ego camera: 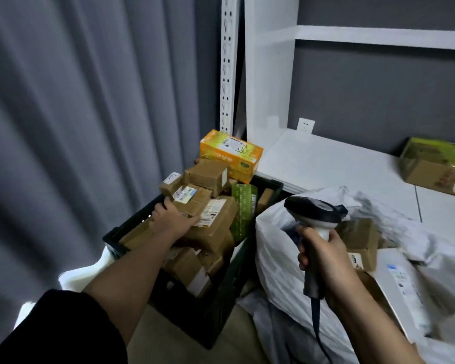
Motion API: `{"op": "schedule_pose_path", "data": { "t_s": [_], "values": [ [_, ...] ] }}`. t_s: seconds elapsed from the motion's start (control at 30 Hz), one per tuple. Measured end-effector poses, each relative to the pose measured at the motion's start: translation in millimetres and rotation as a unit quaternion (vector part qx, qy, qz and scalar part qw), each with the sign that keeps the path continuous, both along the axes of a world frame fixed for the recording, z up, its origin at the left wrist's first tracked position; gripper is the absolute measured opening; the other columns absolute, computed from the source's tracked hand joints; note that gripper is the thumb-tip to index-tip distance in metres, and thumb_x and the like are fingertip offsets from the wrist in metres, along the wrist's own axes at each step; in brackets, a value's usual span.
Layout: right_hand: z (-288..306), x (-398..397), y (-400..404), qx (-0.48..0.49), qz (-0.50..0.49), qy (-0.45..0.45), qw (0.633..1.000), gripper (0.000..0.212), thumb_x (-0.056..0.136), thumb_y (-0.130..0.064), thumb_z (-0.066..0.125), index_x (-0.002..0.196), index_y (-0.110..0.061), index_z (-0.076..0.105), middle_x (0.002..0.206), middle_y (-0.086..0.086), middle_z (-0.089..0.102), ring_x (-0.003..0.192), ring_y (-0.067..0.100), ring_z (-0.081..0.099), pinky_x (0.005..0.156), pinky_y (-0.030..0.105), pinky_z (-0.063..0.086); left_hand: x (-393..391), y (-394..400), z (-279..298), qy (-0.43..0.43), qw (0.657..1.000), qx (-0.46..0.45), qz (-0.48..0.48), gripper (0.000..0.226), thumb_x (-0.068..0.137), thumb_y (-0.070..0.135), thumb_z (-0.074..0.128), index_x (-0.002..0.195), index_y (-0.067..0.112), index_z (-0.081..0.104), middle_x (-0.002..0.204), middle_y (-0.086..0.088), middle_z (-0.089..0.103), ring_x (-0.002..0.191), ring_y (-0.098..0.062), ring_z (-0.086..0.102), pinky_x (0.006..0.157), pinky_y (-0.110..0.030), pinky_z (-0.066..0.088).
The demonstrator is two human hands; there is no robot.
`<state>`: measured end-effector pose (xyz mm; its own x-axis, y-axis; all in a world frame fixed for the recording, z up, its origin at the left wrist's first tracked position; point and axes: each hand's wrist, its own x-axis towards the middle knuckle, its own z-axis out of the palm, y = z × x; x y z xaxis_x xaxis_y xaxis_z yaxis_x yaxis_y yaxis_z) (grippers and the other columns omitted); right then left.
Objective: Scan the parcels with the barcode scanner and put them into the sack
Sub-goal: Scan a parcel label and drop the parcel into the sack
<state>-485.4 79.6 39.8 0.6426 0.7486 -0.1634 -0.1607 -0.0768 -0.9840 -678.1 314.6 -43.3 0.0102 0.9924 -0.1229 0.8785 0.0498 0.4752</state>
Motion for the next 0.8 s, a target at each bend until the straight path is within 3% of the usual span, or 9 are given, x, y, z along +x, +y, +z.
{"op": "schedule_pose_path", "data": {
  "t_s": [0.1,0.33,0.53,0.63,0.73,0.8],
  "values": [
    [-5.0,-8.6,9.0,-0.002,0.009,-0.001,1.0,0.014,0.092,-0.011,0.062,0.097,-0.006,0.049,0.049,-0.001,0.046,0.038,0.013,0.038,0.041,0.025,0.033,9.2,11.3,-13.0,-0.021,1.0,-0.013,-0.015,0.112,0.07,0.062,0.073,0.149,0.011,0.014,0.149,-0.018,0.027,0.136,-0.034,0.031,0.109,-0.045,0.03],
    [-3.9,-7.0,5.4,-0.001,0.001,0.0,1.0,0.013,0.091,-0.011,0.061,0.091,-0.01,0.048,0.053,0.001,0.048,0.04,0.013,0.038,0.047,0.028,0.033,11.0,12.9,-17.5,-0.07,0.995,0.066,0.021,0.092,0.064,0.049,0.082,0.134,0.01,0.036,0.135,-0.015,0.045,0.122,-0.032,0.046,0.098,-0.045,0.042],
    [6.0,1.2,-6.6,0.038,-0.007,0.019,0.999,0.007,0.09,-0.005,0.062,0.093,-0.004,0.055,0.055,0.003,0.05,0.042,0.012,0.042,0.047,0.025,0.037,-0.3,-28.2,15.7,-0.116,0.978,0.142,-0.101,0.1,0.064,0.033,0.087,0.144,0.014,0.032,0.143,-0.009,0.042,0.129,-0.029,0.041,0.101,-0.046,0.041],
    [10.5,4.4,-11.6,0.079,-0.019,0.068,0.994,0.008,0.091,0.001,0.06,0.093,-0.007,0.059,0.054,0.002,0.048,0.043,0.012,0.042,0.043,0.022,0.037,8.6,-65.4,41.8,-0.158,0.96,0.164,-0.161,0.092,0.066,0.028,0.086,0.142,0.017,0.035,0.141,-0.003,0.042,0.127,-0.022,0.044,0.099,-0.038,0.042],
    [12.1,7.2,-19.4,0.112,-0.038,0.066,0.991,0.014,0.09,0.0,0.063,0.095,-0.009,0.053,0.058,0.002,0.052,0.047,0.013,0.043,0.047,0.025,0.038,28.8,-107.6,69.0,-0.223,0.944,0.175,-0.168,0.088,0.065,0.029,0.087,0.135,0.017,0.036,0.134,-0.002,0.042,0.122,-0.018,0.045,0.092,-0.027,0.039],
    [13.3,8.5,-25.6,0.136,-0.057,0.062,0.987,0.023,0.088,-0.003,0.068,0.101,-0.01,0.05,0.06,0.0,0.057,0.049,0.012,0.046,0.05,0.026,0.04,42.9,-137.7,79.9,-0.287,0.928,0.165,-0.171,0.085,0.063,0.029,0.088,0.129,0.017,0.037,0.128,-0.002,0.042,0.118,-0.017,0.047,0.09,-0.027,0.041]
  ]
}}
